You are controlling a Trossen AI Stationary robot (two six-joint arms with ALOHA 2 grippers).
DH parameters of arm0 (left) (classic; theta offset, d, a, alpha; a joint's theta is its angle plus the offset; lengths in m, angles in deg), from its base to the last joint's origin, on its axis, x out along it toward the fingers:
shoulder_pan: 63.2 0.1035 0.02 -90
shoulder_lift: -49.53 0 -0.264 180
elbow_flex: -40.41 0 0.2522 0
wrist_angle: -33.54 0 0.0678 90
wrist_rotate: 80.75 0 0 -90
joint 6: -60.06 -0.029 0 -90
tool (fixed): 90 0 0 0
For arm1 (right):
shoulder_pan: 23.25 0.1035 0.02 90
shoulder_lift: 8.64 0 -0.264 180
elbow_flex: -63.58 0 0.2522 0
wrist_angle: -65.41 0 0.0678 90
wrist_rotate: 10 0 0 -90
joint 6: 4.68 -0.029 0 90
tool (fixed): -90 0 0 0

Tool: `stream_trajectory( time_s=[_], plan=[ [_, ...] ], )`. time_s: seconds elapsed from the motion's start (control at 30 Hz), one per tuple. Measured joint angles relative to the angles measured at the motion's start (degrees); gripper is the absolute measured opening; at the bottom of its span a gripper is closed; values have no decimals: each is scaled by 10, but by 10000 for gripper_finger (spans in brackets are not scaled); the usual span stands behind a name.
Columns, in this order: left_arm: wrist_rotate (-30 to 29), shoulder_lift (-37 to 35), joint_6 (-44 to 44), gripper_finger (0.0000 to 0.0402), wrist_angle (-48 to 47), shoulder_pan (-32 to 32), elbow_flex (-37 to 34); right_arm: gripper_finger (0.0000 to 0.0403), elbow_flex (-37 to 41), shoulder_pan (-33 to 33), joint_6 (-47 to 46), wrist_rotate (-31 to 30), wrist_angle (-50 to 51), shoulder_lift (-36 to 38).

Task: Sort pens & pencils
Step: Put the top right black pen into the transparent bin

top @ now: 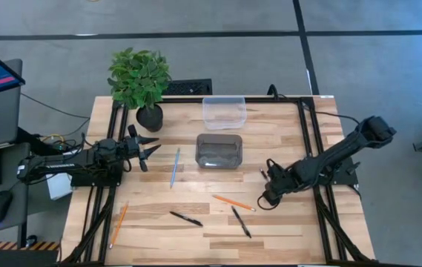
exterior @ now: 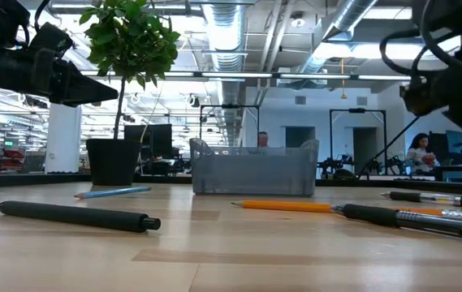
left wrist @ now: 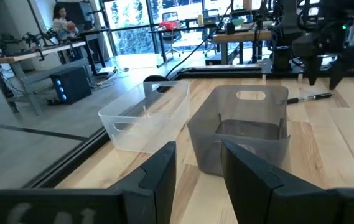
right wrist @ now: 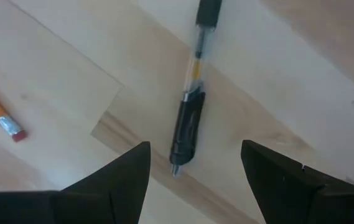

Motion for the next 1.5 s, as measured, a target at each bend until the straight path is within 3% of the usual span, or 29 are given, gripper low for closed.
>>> stream_trajectory(
  time_s=[0.47,1.5],
  plan=[
    [0,0,1,118,0,0,0,276,-4,-5,1,16,-29,-100],
    [0,0,2,118,0,0,0,275,0,-4,-13,0,-40,-77]
  ],
)
